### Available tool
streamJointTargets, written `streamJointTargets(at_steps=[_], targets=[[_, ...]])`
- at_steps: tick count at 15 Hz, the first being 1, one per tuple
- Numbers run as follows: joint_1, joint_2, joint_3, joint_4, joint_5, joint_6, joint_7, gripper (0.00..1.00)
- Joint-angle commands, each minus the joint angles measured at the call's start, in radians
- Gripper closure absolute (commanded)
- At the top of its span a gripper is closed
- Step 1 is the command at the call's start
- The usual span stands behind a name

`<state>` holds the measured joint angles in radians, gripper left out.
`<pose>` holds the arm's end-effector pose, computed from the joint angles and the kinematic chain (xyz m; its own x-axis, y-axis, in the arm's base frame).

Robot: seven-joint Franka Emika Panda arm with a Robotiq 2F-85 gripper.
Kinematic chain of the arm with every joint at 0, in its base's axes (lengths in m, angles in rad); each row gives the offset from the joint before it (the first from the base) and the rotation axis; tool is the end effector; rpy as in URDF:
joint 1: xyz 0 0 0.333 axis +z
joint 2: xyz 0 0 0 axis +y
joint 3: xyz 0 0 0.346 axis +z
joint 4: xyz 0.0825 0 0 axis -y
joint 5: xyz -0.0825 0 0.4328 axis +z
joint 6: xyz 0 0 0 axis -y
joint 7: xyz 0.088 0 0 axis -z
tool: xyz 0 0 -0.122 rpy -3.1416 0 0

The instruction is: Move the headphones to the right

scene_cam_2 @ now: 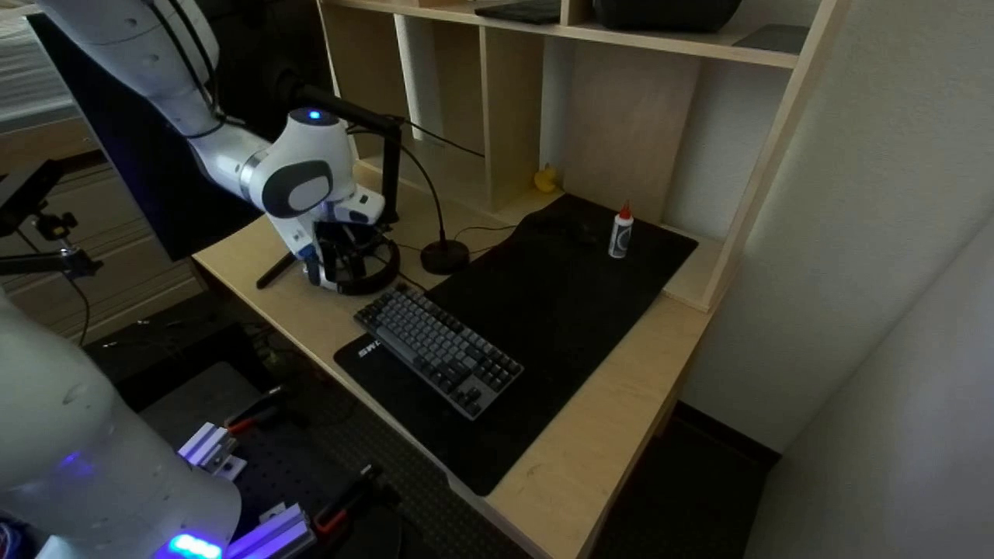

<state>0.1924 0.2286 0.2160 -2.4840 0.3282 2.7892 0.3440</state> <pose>0.4711 0.1948 0.1784 0.9698 -0.2431 -0.0181 -0.2421 -0.9522 -0.1862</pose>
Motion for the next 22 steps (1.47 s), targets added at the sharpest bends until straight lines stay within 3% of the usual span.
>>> streamJointTargets(at_steps=[1,2,3,6,14,22], targets=[[-0.002,-0.001,-0.034,0.214,0.008,-0.155,0.1,0.0],[0.004,0.009,-0.051,0.286,-0.021,-0.215,0.142,0.0],[0.006,-0.015,-0.032,0.175,0.0,-0.121,0.087,0.0],[0.004,-0.012,-0.05,0.275,-0.006,-0.202,0.124,0.0],[-0.001,0.108,-0.06,0.254,-0.086,-0.144,0.003,0.0],[0.022,0.174,-0.094,0.271,-0.128,-0.159,0.052,0.0]])
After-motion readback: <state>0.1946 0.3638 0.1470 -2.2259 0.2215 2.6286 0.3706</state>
